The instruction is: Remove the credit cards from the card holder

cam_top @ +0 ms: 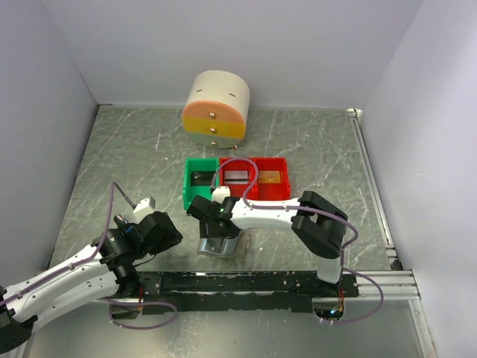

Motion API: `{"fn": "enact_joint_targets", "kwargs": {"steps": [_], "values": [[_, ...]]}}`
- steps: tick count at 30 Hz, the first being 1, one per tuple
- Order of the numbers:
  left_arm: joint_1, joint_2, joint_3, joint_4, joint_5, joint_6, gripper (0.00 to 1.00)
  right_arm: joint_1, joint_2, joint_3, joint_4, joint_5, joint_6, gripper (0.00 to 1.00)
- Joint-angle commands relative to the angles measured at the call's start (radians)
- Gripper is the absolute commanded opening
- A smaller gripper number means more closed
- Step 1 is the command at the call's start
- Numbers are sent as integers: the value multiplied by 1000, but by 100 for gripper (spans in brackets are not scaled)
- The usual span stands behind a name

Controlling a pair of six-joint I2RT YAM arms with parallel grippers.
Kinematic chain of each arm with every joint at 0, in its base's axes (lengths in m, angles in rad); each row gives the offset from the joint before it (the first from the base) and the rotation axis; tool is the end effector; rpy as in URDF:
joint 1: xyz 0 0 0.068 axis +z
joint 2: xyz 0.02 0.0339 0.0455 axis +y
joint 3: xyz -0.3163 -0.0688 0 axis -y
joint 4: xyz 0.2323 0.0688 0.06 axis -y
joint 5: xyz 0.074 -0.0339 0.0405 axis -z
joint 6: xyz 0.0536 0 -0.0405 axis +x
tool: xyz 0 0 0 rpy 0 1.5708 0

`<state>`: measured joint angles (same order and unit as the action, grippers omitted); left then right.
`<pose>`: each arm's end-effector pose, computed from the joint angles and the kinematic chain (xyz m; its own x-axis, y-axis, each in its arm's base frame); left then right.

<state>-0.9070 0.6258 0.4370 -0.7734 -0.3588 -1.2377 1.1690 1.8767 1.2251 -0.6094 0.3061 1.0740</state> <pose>0.0605 -0.0467 0.2122 -0.7454 -0.4833 -0.4592 -0.2770 0.8510 -0.4461 0.1613 0.3383 0.2028 -0.9174 -0.0156 -0.3976 -0.0737 0.9886 0.1312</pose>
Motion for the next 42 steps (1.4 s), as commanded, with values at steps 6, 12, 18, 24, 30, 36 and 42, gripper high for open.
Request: {"fn": "enact_joint_targets", "kwargs": {"steps": [6,12,18,24,30,36,42], "values": [[-5,12,27,27,-2,17,66,-5,-21,-101,128,-61,-84,61],[-4,36,17,98,44,59,66,-25,-75,-170,230,-129,-155,59],[-5,40,3,238,125,156,67,-48,-123,-232,318,-174,-207,57],[-4,52,-27,259,156,135,65,-71,-126,-245,293,-166,-198,62],[-4,17,3,96,34,18,66,-38,-44,-124,149,-70,-158,67],[-4,-44,30,-10,-26,-19,66,-3,31,-33,8,35,-89,66],[-5,-79,18,-19,-28,-19,66,7,35,-15,-36,78,-72,63]]}}
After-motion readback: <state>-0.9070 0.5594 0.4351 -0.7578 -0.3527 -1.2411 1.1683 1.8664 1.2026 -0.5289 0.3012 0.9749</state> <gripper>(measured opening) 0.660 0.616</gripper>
